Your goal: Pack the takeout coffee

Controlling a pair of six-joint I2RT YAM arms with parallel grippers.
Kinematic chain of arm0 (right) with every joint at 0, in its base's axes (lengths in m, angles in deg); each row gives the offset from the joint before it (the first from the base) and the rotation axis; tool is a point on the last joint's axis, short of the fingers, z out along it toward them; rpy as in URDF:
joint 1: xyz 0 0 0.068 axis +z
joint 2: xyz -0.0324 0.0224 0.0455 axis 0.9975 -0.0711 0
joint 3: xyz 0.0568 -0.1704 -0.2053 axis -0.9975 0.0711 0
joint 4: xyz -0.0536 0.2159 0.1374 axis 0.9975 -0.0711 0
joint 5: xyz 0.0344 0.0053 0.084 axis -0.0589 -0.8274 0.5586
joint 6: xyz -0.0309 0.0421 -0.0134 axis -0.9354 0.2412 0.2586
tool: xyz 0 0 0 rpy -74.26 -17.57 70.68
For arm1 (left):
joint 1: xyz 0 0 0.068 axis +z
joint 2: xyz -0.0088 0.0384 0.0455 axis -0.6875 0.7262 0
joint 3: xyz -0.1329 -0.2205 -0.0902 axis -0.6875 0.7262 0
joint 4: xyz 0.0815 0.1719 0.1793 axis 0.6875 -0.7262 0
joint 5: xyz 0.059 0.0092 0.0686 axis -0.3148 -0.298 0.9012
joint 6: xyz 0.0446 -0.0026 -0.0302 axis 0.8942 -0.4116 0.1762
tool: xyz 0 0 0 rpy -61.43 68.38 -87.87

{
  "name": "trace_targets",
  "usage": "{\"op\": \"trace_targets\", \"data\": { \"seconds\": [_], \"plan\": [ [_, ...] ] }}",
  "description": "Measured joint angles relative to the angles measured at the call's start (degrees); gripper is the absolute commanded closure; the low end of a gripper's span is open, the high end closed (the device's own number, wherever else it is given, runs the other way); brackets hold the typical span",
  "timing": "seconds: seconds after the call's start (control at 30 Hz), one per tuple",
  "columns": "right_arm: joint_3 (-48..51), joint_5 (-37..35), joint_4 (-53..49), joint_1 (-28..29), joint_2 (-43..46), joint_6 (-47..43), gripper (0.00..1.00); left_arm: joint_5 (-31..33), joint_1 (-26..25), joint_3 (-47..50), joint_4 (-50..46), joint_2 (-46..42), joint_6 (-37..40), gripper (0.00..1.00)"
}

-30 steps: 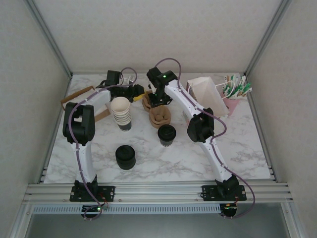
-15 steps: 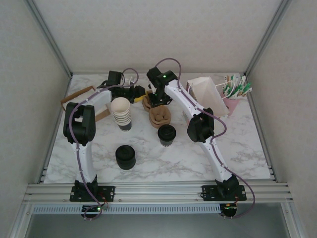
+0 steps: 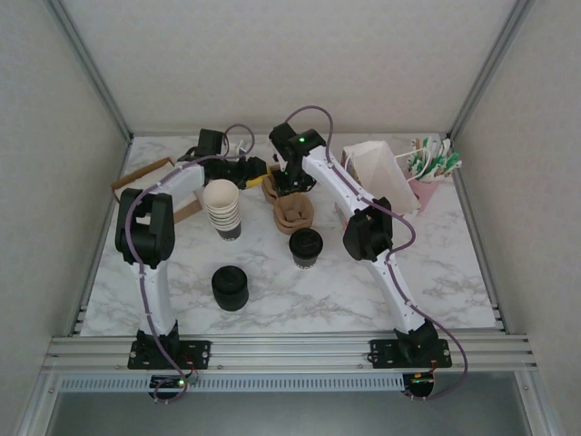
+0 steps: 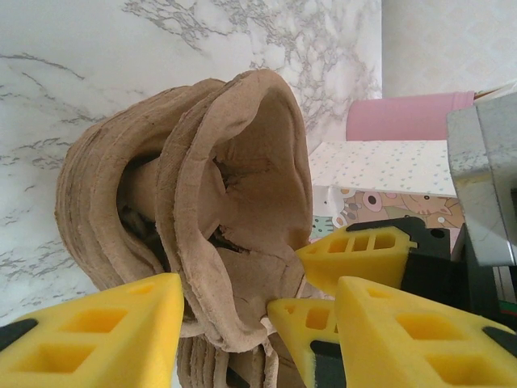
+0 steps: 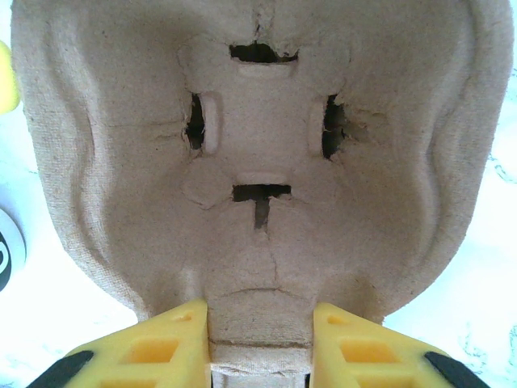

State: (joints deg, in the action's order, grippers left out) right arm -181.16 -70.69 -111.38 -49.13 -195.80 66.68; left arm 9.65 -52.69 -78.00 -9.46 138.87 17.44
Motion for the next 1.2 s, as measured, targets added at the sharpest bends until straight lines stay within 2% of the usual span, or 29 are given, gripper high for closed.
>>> {"op": "trace_targets", "data": {
  "seconds": [1.2],
  "plan": [
    [0.0,2.0,0.3,-0.4,0.0,0.7,0.71,0.0,-0.8,-0.8,-0.4,0.1,0.0,0.47]
  ]
}}
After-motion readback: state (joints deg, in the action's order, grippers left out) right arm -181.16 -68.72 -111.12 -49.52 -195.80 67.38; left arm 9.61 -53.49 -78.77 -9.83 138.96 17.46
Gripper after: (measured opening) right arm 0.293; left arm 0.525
